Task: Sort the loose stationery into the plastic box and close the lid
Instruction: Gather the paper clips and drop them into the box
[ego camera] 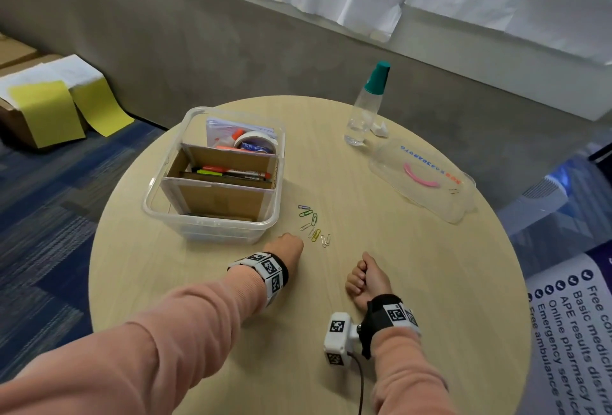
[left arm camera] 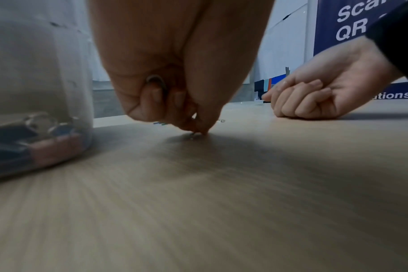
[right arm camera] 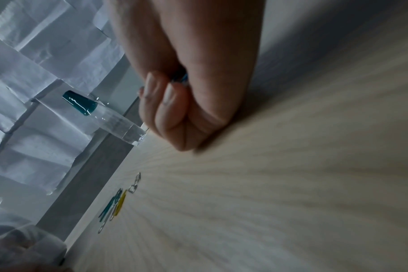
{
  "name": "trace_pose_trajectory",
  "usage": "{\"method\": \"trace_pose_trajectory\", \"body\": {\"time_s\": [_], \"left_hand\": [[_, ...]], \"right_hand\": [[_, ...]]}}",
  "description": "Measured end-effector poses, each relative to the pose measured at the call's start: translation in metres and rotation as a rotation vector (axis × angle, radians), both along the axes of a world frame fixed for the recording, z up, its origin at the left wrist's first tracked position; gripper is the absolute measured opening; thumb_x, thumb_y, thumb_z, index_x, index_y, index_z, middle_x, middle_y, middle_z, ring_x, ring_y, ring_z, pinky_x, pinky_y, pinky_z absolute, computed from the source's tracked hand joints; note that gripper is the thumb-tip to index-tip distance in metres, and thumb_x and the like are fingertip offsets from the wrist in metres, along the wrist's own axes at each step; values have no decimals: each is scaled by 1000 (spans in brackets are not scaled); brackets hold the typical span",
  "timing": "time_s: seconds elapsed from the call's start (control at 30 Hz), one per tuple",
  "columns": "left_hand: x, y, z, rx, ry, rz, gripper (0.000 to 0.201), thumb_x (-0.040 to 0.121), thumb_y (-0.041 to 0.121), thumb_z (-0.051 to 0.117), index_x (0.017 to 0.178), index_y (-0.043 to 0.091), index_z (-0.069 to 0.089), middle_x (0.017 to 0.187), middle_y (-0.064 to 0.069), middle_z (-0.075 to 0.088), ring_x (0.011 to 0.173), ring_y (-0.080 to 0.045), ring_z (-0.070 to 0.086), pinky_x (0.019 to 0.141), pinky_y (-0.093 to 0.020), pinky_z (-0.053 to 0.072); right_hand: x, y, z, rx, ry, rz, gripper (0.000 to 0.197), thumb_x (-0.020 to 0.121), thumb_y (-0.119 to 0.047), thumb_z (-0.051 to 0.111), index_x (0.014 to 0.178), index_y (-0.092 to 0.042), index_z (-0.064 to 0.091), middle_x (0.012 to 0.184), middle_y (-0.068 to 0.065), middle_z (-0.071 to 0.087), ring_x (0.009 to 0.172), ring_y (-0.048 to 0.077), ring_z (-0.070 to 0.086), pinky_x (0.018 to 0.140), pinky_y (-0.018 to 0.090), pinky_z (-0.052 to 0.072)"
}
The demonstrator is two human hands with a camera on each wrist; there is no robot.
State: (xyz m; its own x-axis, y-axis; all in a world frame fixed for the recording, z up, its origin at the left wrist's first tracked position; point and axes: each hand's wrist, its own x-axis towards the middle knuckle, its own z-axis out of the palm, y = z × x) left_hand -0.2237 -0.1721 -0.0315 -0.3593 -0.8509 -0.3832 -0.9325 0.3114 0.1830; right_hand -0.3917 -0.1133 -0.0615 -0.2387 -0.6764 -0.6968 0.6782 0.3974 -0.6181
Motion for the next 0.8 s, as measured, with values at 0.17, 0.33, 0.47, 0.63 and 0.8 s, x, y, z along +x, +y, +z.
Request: {"method": "trace_pose_trajectory", "body": {"time_s": [0.17,0.33,0.47,0.63,0.8], "left_hand": [[7,9,17,143,227,114,25,96,18,37,110,3,50,107,-15,57,98,-30,56,79,-32,43],[20,20,68,408,1044,383,27,96,14,25,73,15,38,64,-2,36,58,-15,34,50,-25,28],[45,13,112,774,1646,592,30,90,11,22,63,17,35,50,4,32,40,-7,26,37,-17,21],[94,-13,133,561,1647,719,33,94,11,23,71,15,46,61,0,42,49,-8,37,40,-15,32],[120,-28,124,425,1355,737,24,96,14,35,78,14,50,67,0,43,59,-8,40,51,-18,34]], "right_hand": [[2,2,2,7,12,-33,41,98,-29,40,59,-16,33,32,-6,27,23,7,23,29,10,16],[1,1,0,-8,-13,-30,41,99,-30,38,60,-16,32,32,-6,26,22,7,23,29,9,15],[1,-1,0,-6,-9,-10,41,99,-29,38,60,-17,31,33,-5,26,22,7,23,28,10,15],[8,-2,9,58,67,32,41,99,-29,38,60,-17,32,31,-5,27,21,7,23,29,8,15],[26,-19,48,92,-66,9,45,101,-38,25,60,-18,29,32,-4,26,27,9,22,34,10,15]]}}
